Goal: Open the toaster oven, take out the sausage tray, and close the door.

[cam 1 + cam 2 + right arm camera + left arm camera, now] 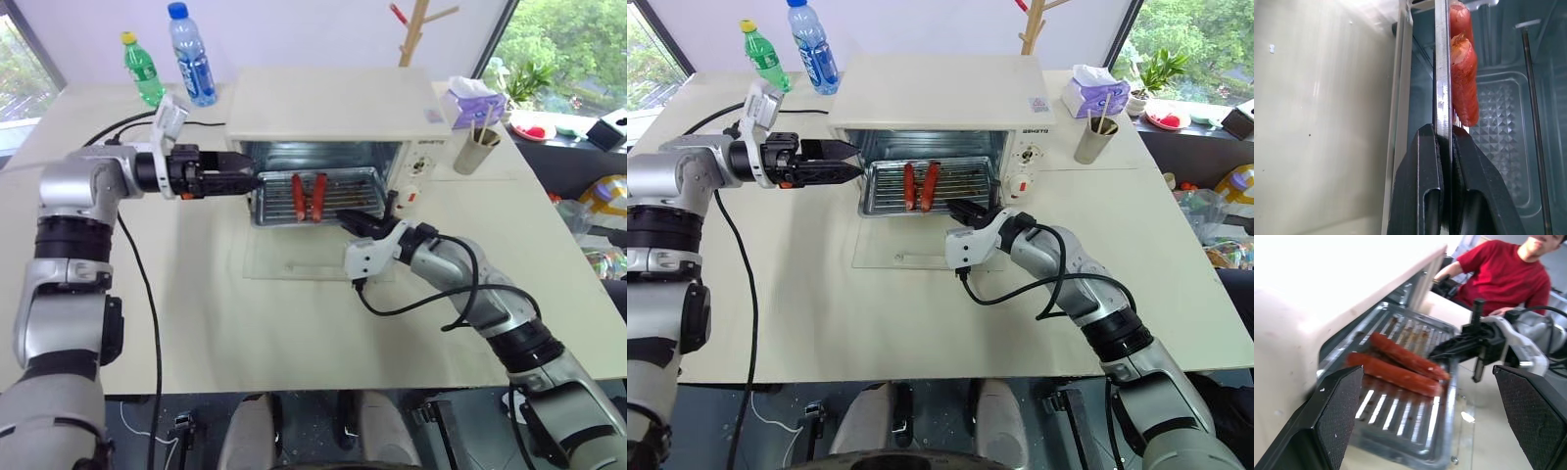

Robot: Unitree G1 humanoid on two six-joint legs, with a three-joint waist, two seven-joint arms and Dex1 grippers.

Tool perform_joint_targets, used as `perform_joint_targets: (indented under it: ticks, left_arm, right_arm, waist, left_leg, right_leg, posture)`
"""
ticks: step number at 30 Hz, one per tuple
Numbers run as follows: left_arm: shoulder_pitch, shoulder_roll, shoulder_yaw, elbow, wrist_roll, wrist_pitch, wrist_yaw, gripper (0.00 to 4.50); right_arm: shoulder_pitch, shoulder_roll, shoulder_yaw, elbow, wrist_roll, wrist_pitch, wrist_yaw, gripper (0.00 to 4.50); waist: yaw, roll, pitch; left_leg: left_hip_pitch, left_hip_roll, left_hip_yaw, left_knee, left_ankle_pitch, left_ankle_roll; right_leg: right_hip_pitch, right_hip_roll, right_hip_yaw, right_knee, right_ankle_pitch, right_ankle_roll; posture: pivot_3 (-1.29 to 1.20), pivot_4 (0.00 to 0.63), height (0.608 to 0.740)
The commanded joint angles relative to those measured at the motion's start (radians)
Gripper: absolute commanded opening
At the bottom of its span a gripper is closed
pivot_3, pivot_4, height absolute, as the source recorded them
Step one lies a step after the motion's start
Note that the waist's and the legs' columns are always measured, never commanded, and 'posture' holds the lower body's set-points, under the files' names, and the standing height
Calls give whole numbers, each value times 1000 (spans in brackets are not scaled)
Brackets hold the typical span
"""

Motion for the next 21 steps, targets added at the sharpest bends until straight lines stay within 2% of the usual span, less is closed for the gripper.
perform_joint_targets:
  ticks: [1, 8, 15, 21]
  left_arm:
    - [-43, 6, 15, 35, 25, -51, 7, 4500]
    - [26, 36, -10, -49, 14, 2, -68, 4500]
    - [179, 152, -15, -224, -42, 208, -135, 4500]
    - [225, 157, 72, -271, -161, 518, -25, 4500]
  right_arm:
    - [17, -15, -51, -93, 1, -11, -16, 57]
    - [68, -29, -75, -145, -1, -11, -20, 57]
    - [124, -65, -112, -184, 21, -65, -33, 57]
    - [152, -98, -129, -183, 57, -173, -34, 57]
  waist:
    - [-1, 0, 0]
    - [-4, 0, 0]
    - [-5, 0, 0]
    - [-2, 0, 0]
  left_leg:
    - [0, 0, 0, 0, 0, 0]
    - [0, 0, 0, 0, 0, 0]
    - [0, 0, 0, 0, 0, 0]
    - [0, 0, -1, 0, -2, 3]
  right_leg:
    - [0, 0, 0, 0, 0, 0]
    - [0, 0, 0, 0, 0, 0]
    - [0, 0, 0, 0, 0, 0]
    - [1, 0, 0, 0, 0, 0]
  posture:
    - [0, 150, 722]
    - [0, 150, 722]
    - [0, 150, 722]
    - [0, 150, 722]
